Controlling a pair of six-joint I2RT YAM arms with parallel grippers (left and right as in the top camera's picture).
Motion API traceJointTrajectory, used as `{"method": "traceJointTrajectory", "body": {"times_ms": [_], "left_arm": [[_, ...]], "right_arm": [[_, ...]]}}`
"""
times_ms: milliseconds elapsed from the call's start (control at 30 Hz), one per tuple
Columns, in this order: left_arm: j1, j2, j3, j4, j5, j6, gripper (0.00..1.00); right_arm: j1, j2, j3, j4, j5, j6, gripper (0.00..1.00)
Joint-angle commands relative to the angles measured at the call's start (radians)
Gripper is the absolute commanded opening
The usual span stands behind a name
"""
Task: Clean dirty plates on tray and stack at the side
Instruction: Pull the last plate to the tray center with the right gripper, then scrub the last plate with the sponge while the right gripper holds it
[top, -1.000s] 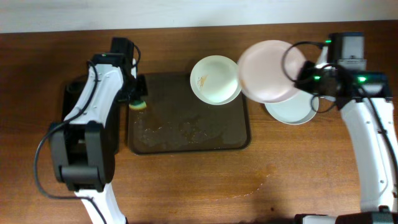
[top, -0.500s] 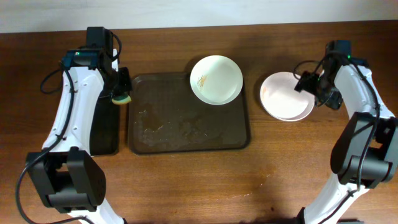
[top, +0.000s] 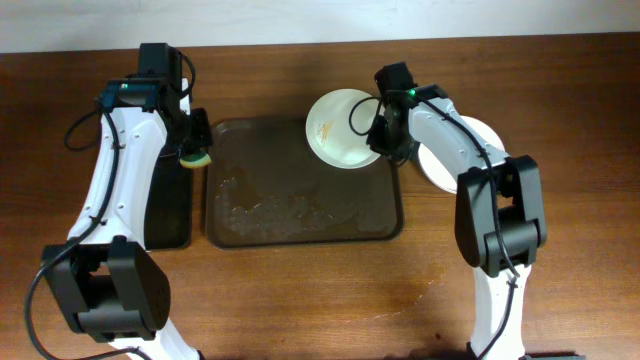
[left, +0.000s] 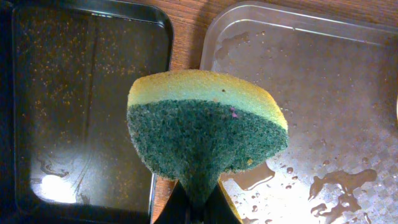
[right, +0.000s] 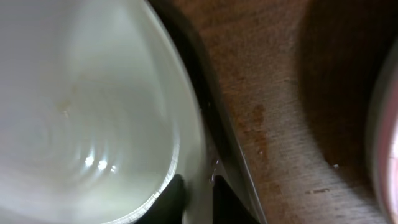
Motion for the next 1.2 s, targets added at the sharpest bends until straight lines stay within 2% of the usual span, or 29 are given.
{"method": "traceJointTrajectory", "body": {"times_ms": [0,67,167,200,233,267,333,400,533,600,633,767,900,967,1067,1167], "left_arm": [[0.001,-0.027,0.018,0.000,-0.011,0.016,0.01],[0.001,-0.027,0.018,0.001,-0.011,0.016,0.01],[0.001,-0.027,0.018,0.015,-0.011,0.016,0.01],[0.001,-0.027,0.018,0.019,-0.011,0.016,0.01],[0.001,-0.027,0.018,0.018,-0.011,0.016,0.01],[0.001,-0.027,0.018,0.019,-0.010,0.016,0.01],[0.001,-0.027,0.017,0.023,-0.010,0.016,0.01],[0.000,-0.025,0.006,0.030,-0.006,0.016,0.01],[0.000,-0.025,-0.084,0.132,0.052,0.016,0.01],[0.000,-0.025,-0.129,0.192,0.127,0.016,0.01],[0.000,-0.023,-0.137,0.204,0.141,0.016,0.01],[-0.089,0.045,-0.140,0.241,0.181,0.016,0.01],[-0.144,0.173,-0.140,0.298,0.311,0.017,0.01],[-0.144,0.232,-0.140,0.290,0.291,0.024,0.01],[-0.162,0.305,-0.140,0.231,0.240,0.024,0.01],[-0.188,0.344,-0.140,0.124,0.237,0.115,0.01]], "right_arm": [[0.022,0.023,-0.019,-0.018,-0.008,-0.055,0.04],[0.070,0.023,-0.019,-0.069,-0.010,-0.126,0.04],[0.147,0.023,-0.018,-0.143,-0.011,-0.134,0.04],[0.152,0.022,-0.013,-0.154,-0.066,-0.161,0.08],[0.152,0.022,-0.002,-0.175,-0.130,-0.198,0.27],[0.152,0.022,0.008,-0.188,-0.161,-0.231,0.52],[0.148,0.022,0.011,-0.132,-0.162,-0.254,0.55],[0.148,0.022,0.010,-0.060,-0.154,-0.296,0.53],[0.151,0.068,0.008,-0.010,-0.171,-0.297,0.40],[0.152,0.069,0.008,-0.009,-0.184,-0.251,0.11],[0.154,0.069,0.008,-0.010,-0.189,-0.240,0.05],[0.192,0.069,0.008,0.010,-0.226,-0.156,0.04],[0.230,0.069,0.008,0.035,-0.225,-0.154,0.04],[0.230,0.069,-0.008,0.072,-0.225,-0.154,0.04],[0.230,0.069,-0.014,0.076,-0.225,-0.154,0.04],[0.230,0.069,-0.014,0.077,-0.225,-0.154,0.04]]}}
